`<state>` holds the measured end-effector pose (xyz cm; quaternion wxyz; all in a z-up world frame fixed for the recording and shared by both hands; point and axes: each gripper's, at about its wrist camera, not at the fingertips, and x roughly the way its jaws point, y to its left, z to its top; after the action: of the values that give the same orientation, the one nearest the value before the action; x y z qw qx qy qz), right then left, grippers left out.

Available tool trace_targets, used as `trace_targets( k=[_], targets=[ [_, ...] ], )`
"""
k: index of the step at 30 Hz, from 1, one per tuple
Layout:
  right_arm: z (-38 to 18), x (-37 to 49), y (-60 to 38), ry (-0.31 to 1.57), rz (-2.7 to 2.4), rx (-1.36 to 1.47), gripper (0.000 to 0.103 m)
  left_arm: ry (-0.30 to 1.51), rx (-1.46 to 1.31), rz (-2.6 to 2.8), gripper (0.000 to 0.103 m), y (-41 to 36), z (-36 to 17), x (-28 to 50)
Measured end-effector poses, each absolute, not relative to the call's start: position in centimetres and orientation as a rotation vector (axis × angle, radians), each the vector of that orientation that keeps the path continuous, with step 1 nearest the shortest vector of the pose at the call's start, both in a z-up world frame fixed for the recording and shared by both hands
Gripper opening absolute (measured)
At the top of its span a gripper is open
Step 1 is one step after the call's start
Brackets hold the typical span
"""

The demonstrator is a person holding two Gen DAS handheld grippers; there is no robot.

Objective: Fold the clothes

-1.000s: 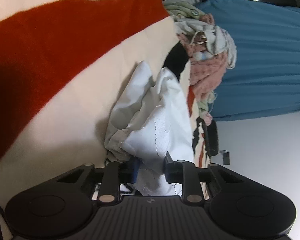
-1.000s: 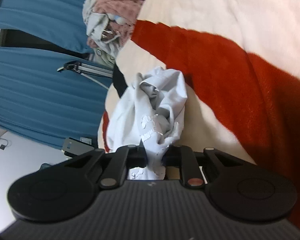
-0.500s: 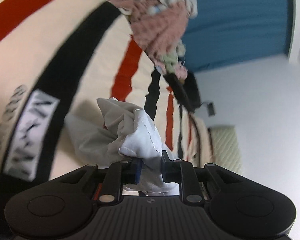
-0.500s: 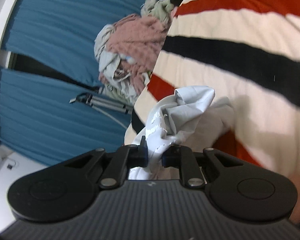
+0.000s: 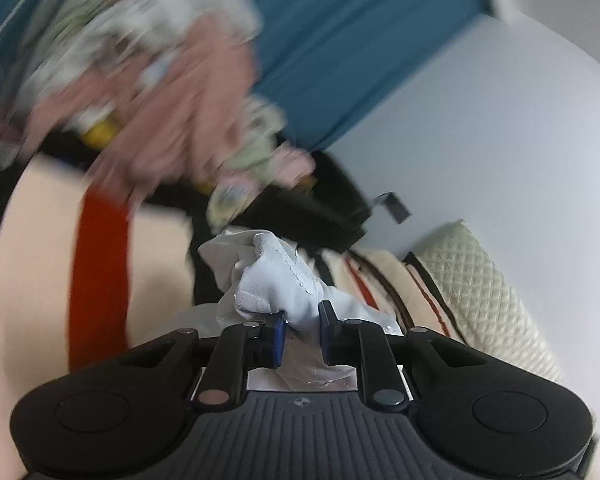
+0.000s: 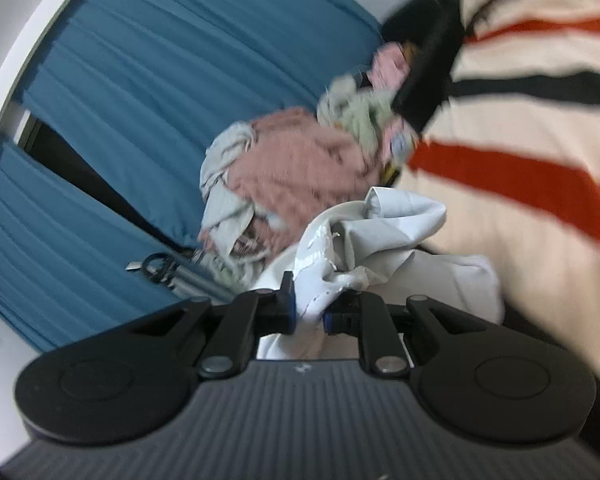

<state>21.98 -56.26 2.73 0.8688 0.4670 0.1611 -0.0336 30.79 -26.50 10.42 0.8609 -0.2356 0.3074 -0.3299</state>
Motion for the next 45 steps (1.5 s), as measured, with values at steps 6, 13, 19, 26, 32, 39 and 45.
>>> trace_targets(
  k=[6,13,19,26,32,39,45],
  targets=[
    [-3.4,27.3,-57.8,0.398,-0.147,0.832,0.016,0.736,-0.369,-0.683,0.018,-29.5,0.0,33.8],
    [-14.9,25.8,-56.3,0.689,-0.180,0.898,0.017,0.818,-0.170,-0.712,0.019,-28.0,-8.8,30.3],
    [-12.5,24.2,-55.0,0.756,-0.231,0.860,0.020,0.791,-0.018,-0.671,0.030,-27.8,-5.0,26.6],
    [-3.7,18.9,-51.3,0.720,-0.184,0.685,0.080,0.683,0.027,-0.649,0.071,-25.3,3.8,20.3],
    [2.9,12.7,-47.8,0.594,-0.167,0.598,0.085,0.584,0.034,-0.653,0.094,-21.7,11.5,11.9],
    [7.9,5.8,-43.5,0.498,-0.161,0.476,0.085,0.456,0.082,-0.626,0.103,-17.9,17.1,1.6],
    [9.4,0.6,-40.9,0.427,-0.131,0.441,0.085,0.320,0.068,-0.569,0.103,-15.0,19.0,-5.8]
  ],
)
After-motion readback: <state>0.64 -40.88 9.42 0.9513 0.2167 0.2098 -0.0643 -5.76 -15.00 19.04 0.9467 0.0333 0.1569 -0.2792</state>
